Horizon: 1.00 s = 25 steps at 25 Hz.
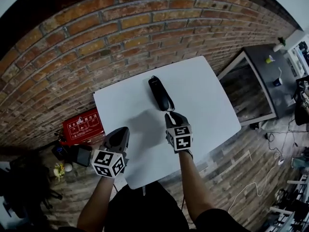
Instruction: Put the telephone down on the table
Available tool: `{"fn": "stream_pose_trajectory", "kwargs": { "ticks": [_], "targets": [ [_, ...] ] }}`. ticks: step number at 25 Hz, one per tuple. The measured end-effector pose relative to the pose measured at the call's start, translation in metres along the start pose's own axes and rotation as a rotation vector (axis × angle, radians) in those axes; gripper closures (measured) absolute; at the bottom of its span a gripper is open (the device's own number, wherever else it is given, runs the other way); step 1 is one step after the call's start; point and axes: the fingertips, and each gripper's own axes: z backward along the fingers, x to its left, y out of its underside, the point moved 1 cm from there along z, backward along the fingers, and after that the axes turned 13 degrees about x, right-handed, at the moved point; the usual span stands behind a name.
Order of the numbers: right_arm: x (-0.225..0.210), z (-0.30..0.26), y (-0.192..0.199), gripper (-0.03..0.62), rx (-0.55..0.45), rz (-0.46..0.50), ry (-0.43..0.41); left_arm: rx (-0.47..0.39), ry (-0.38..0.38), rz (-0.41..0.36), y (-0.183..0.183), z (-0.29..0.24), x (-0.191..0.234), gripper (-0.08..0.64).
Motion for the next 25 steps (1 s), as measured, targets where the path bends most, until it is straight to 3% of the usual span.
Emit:
{"fn": "stream_pose_trajectory", "kwargs": {
  "ticks": [6,16,25],
  "targets": [
    [0.017,0.062,0.011,0.552,-0.095,-0.024,-0.045,-0.021,0.030,-0.040,-0.006,0.025,-0.019,0.546],
    [0.042,0.173,0.024,0.560,-0.244,-0.049,-0.052,-0.104,0.097,-0.134,-0.033,0.071,-0.059,0.548],
    [0.049,0.251,0.019,0.569,-0.375,-0.070,-0.038,-0.100,0.088,-0.161,-0.025,0.100,-0.054,0.548]
  ]
}}
